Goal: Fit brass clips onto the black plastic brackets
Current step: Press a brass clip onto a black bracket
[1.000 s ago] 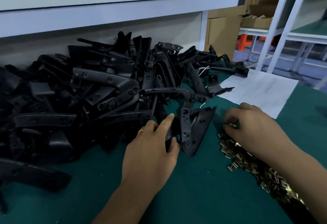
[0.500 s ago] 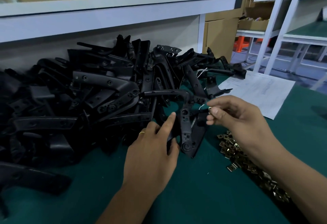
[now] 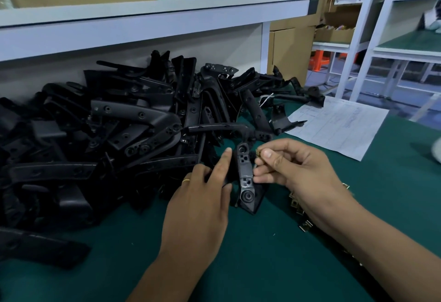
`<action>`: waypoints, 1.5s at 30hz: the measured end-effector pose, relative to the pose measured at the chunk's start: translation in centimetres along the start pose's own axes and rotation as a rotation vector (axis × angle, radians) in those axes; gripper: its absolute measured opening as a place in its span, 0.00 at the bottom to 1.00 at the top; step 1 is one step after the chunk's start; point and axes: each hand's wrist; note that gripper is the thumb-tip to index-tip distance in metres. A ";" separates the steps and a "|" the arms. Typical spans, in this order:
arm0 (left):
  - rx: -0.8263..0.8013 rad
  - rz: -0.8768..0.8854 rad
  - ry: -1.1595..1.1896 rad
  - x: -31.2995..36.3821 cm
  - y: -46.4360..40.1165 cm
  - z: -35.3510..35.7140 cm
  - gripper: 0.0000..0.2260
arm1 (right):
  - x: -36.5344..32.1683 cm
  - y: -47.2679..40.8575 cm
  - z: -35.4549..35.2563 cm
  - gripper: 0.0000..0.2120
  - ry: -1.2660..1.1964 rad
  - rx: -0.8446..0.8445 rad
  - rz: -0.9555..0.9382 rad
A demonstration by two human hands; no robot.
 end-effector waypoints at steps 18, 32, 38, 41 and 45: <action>-0.014 0.032 0.006 0.2 0.1 -0.6 0.29 | 0.0 0.3 0.8 0.14 0.101 -0.012 0.018; -0.027 0.011 0.041 0.6 0.1 -0.8 0.28 | -0.3 1.2 1.7 0.14 0.177 0.057 -0.091; -0.013 0.016 0.034 0.7 0.1 -0.8 0.27 | -0.1 1.1 1.4 0.13 0.199 0.019 -0.115; -0.005 0.010 0.044 0.8 0.1 -1.0 0.28 | -0.2 0.8 1.0 0.12 0.126 -0.084 -0.057; -0.009 0.039 0.158 0.7 0.2 -1.2 0.29 | -0.5 0.7 0.5 0.12 -0.055 -0.242 0.077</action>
Point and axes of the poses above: each hand's wrist, its own y-axis away from the middle knuckle, its own z-axis out of the palm, x = y × z, and after that the axes turned 5 degrees about y, right-handed
